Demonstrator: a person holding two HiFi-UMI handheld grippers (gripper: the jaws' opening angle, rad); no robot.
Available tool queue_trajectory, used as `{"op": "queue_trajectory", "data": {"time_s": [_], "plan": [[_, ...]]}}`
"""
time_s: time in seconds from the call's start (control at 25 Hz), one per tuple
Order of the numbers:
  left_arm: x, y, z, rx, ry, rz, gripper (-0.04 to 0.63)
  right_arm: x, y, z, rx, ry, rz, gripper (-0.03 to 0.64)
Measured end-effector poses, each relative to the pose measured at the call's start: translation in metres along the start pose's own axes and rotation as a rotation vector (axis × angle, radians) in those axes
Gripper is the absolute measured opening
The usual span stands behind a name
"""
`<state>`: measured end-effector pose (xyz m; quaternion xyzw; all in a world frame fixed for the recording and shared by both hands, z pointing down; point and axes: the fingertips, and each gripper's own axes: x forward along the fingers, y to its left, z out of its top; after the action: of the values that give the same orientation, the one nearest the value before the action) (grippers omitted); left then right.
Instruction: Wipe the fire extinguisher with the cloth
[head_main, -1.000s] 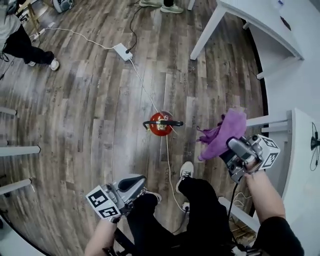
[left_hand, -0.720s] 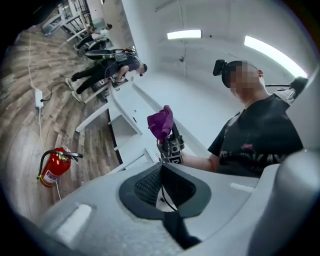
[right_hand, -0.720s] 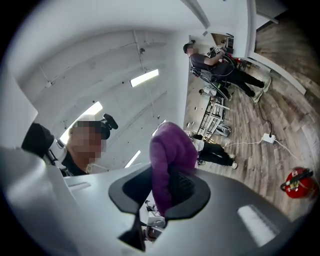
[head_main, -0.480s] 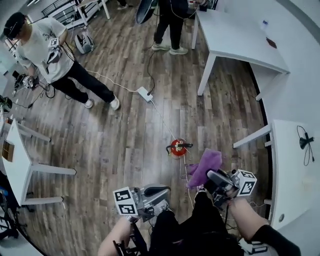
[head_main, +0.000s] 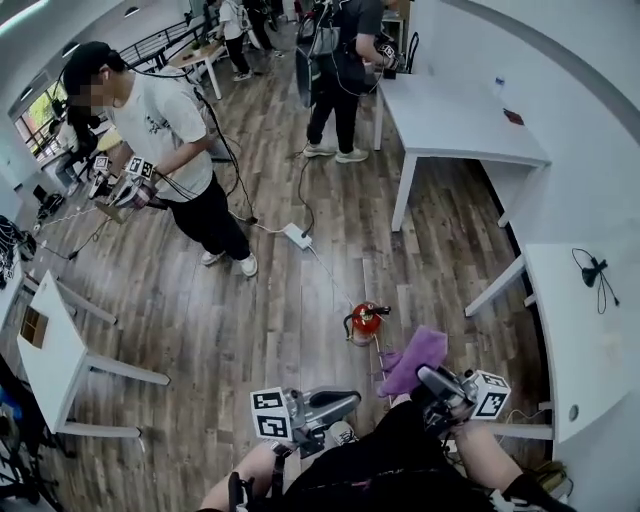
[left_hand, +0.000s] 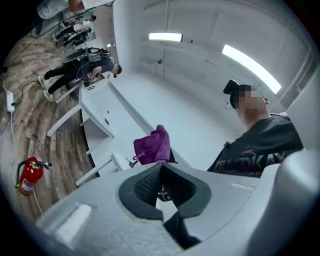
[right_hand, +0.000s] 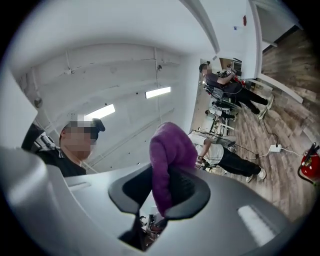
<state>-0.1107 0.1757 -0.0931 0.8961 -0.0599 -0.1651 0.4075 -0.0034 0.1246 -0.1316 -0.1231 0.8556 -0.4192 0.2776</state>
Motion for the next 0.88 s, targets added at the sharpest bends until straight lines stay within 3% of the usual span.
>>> {"op": "queue_trajectory", "data": {"time_s": [0.16,0.6,0.88], "plan": [[-0.008,-0.014,-0.019,-0.021,0.016,0.029,-0.006,-0.014,0.014,-0.022,0.034,0.005,-0.032,0.074],[0.010,-0.027,-0.054,-0.054,-0.085,0.161,-0.006,-0.059,0.046,-0.054,0.002,0.158,-0.085,0.075],[0.033,-0.045,-0.098,-0.084,-0.139,0.222,-0.006,-0.122,0.065,-0.058,0.046,0.149,-0.106,0.074]]}}
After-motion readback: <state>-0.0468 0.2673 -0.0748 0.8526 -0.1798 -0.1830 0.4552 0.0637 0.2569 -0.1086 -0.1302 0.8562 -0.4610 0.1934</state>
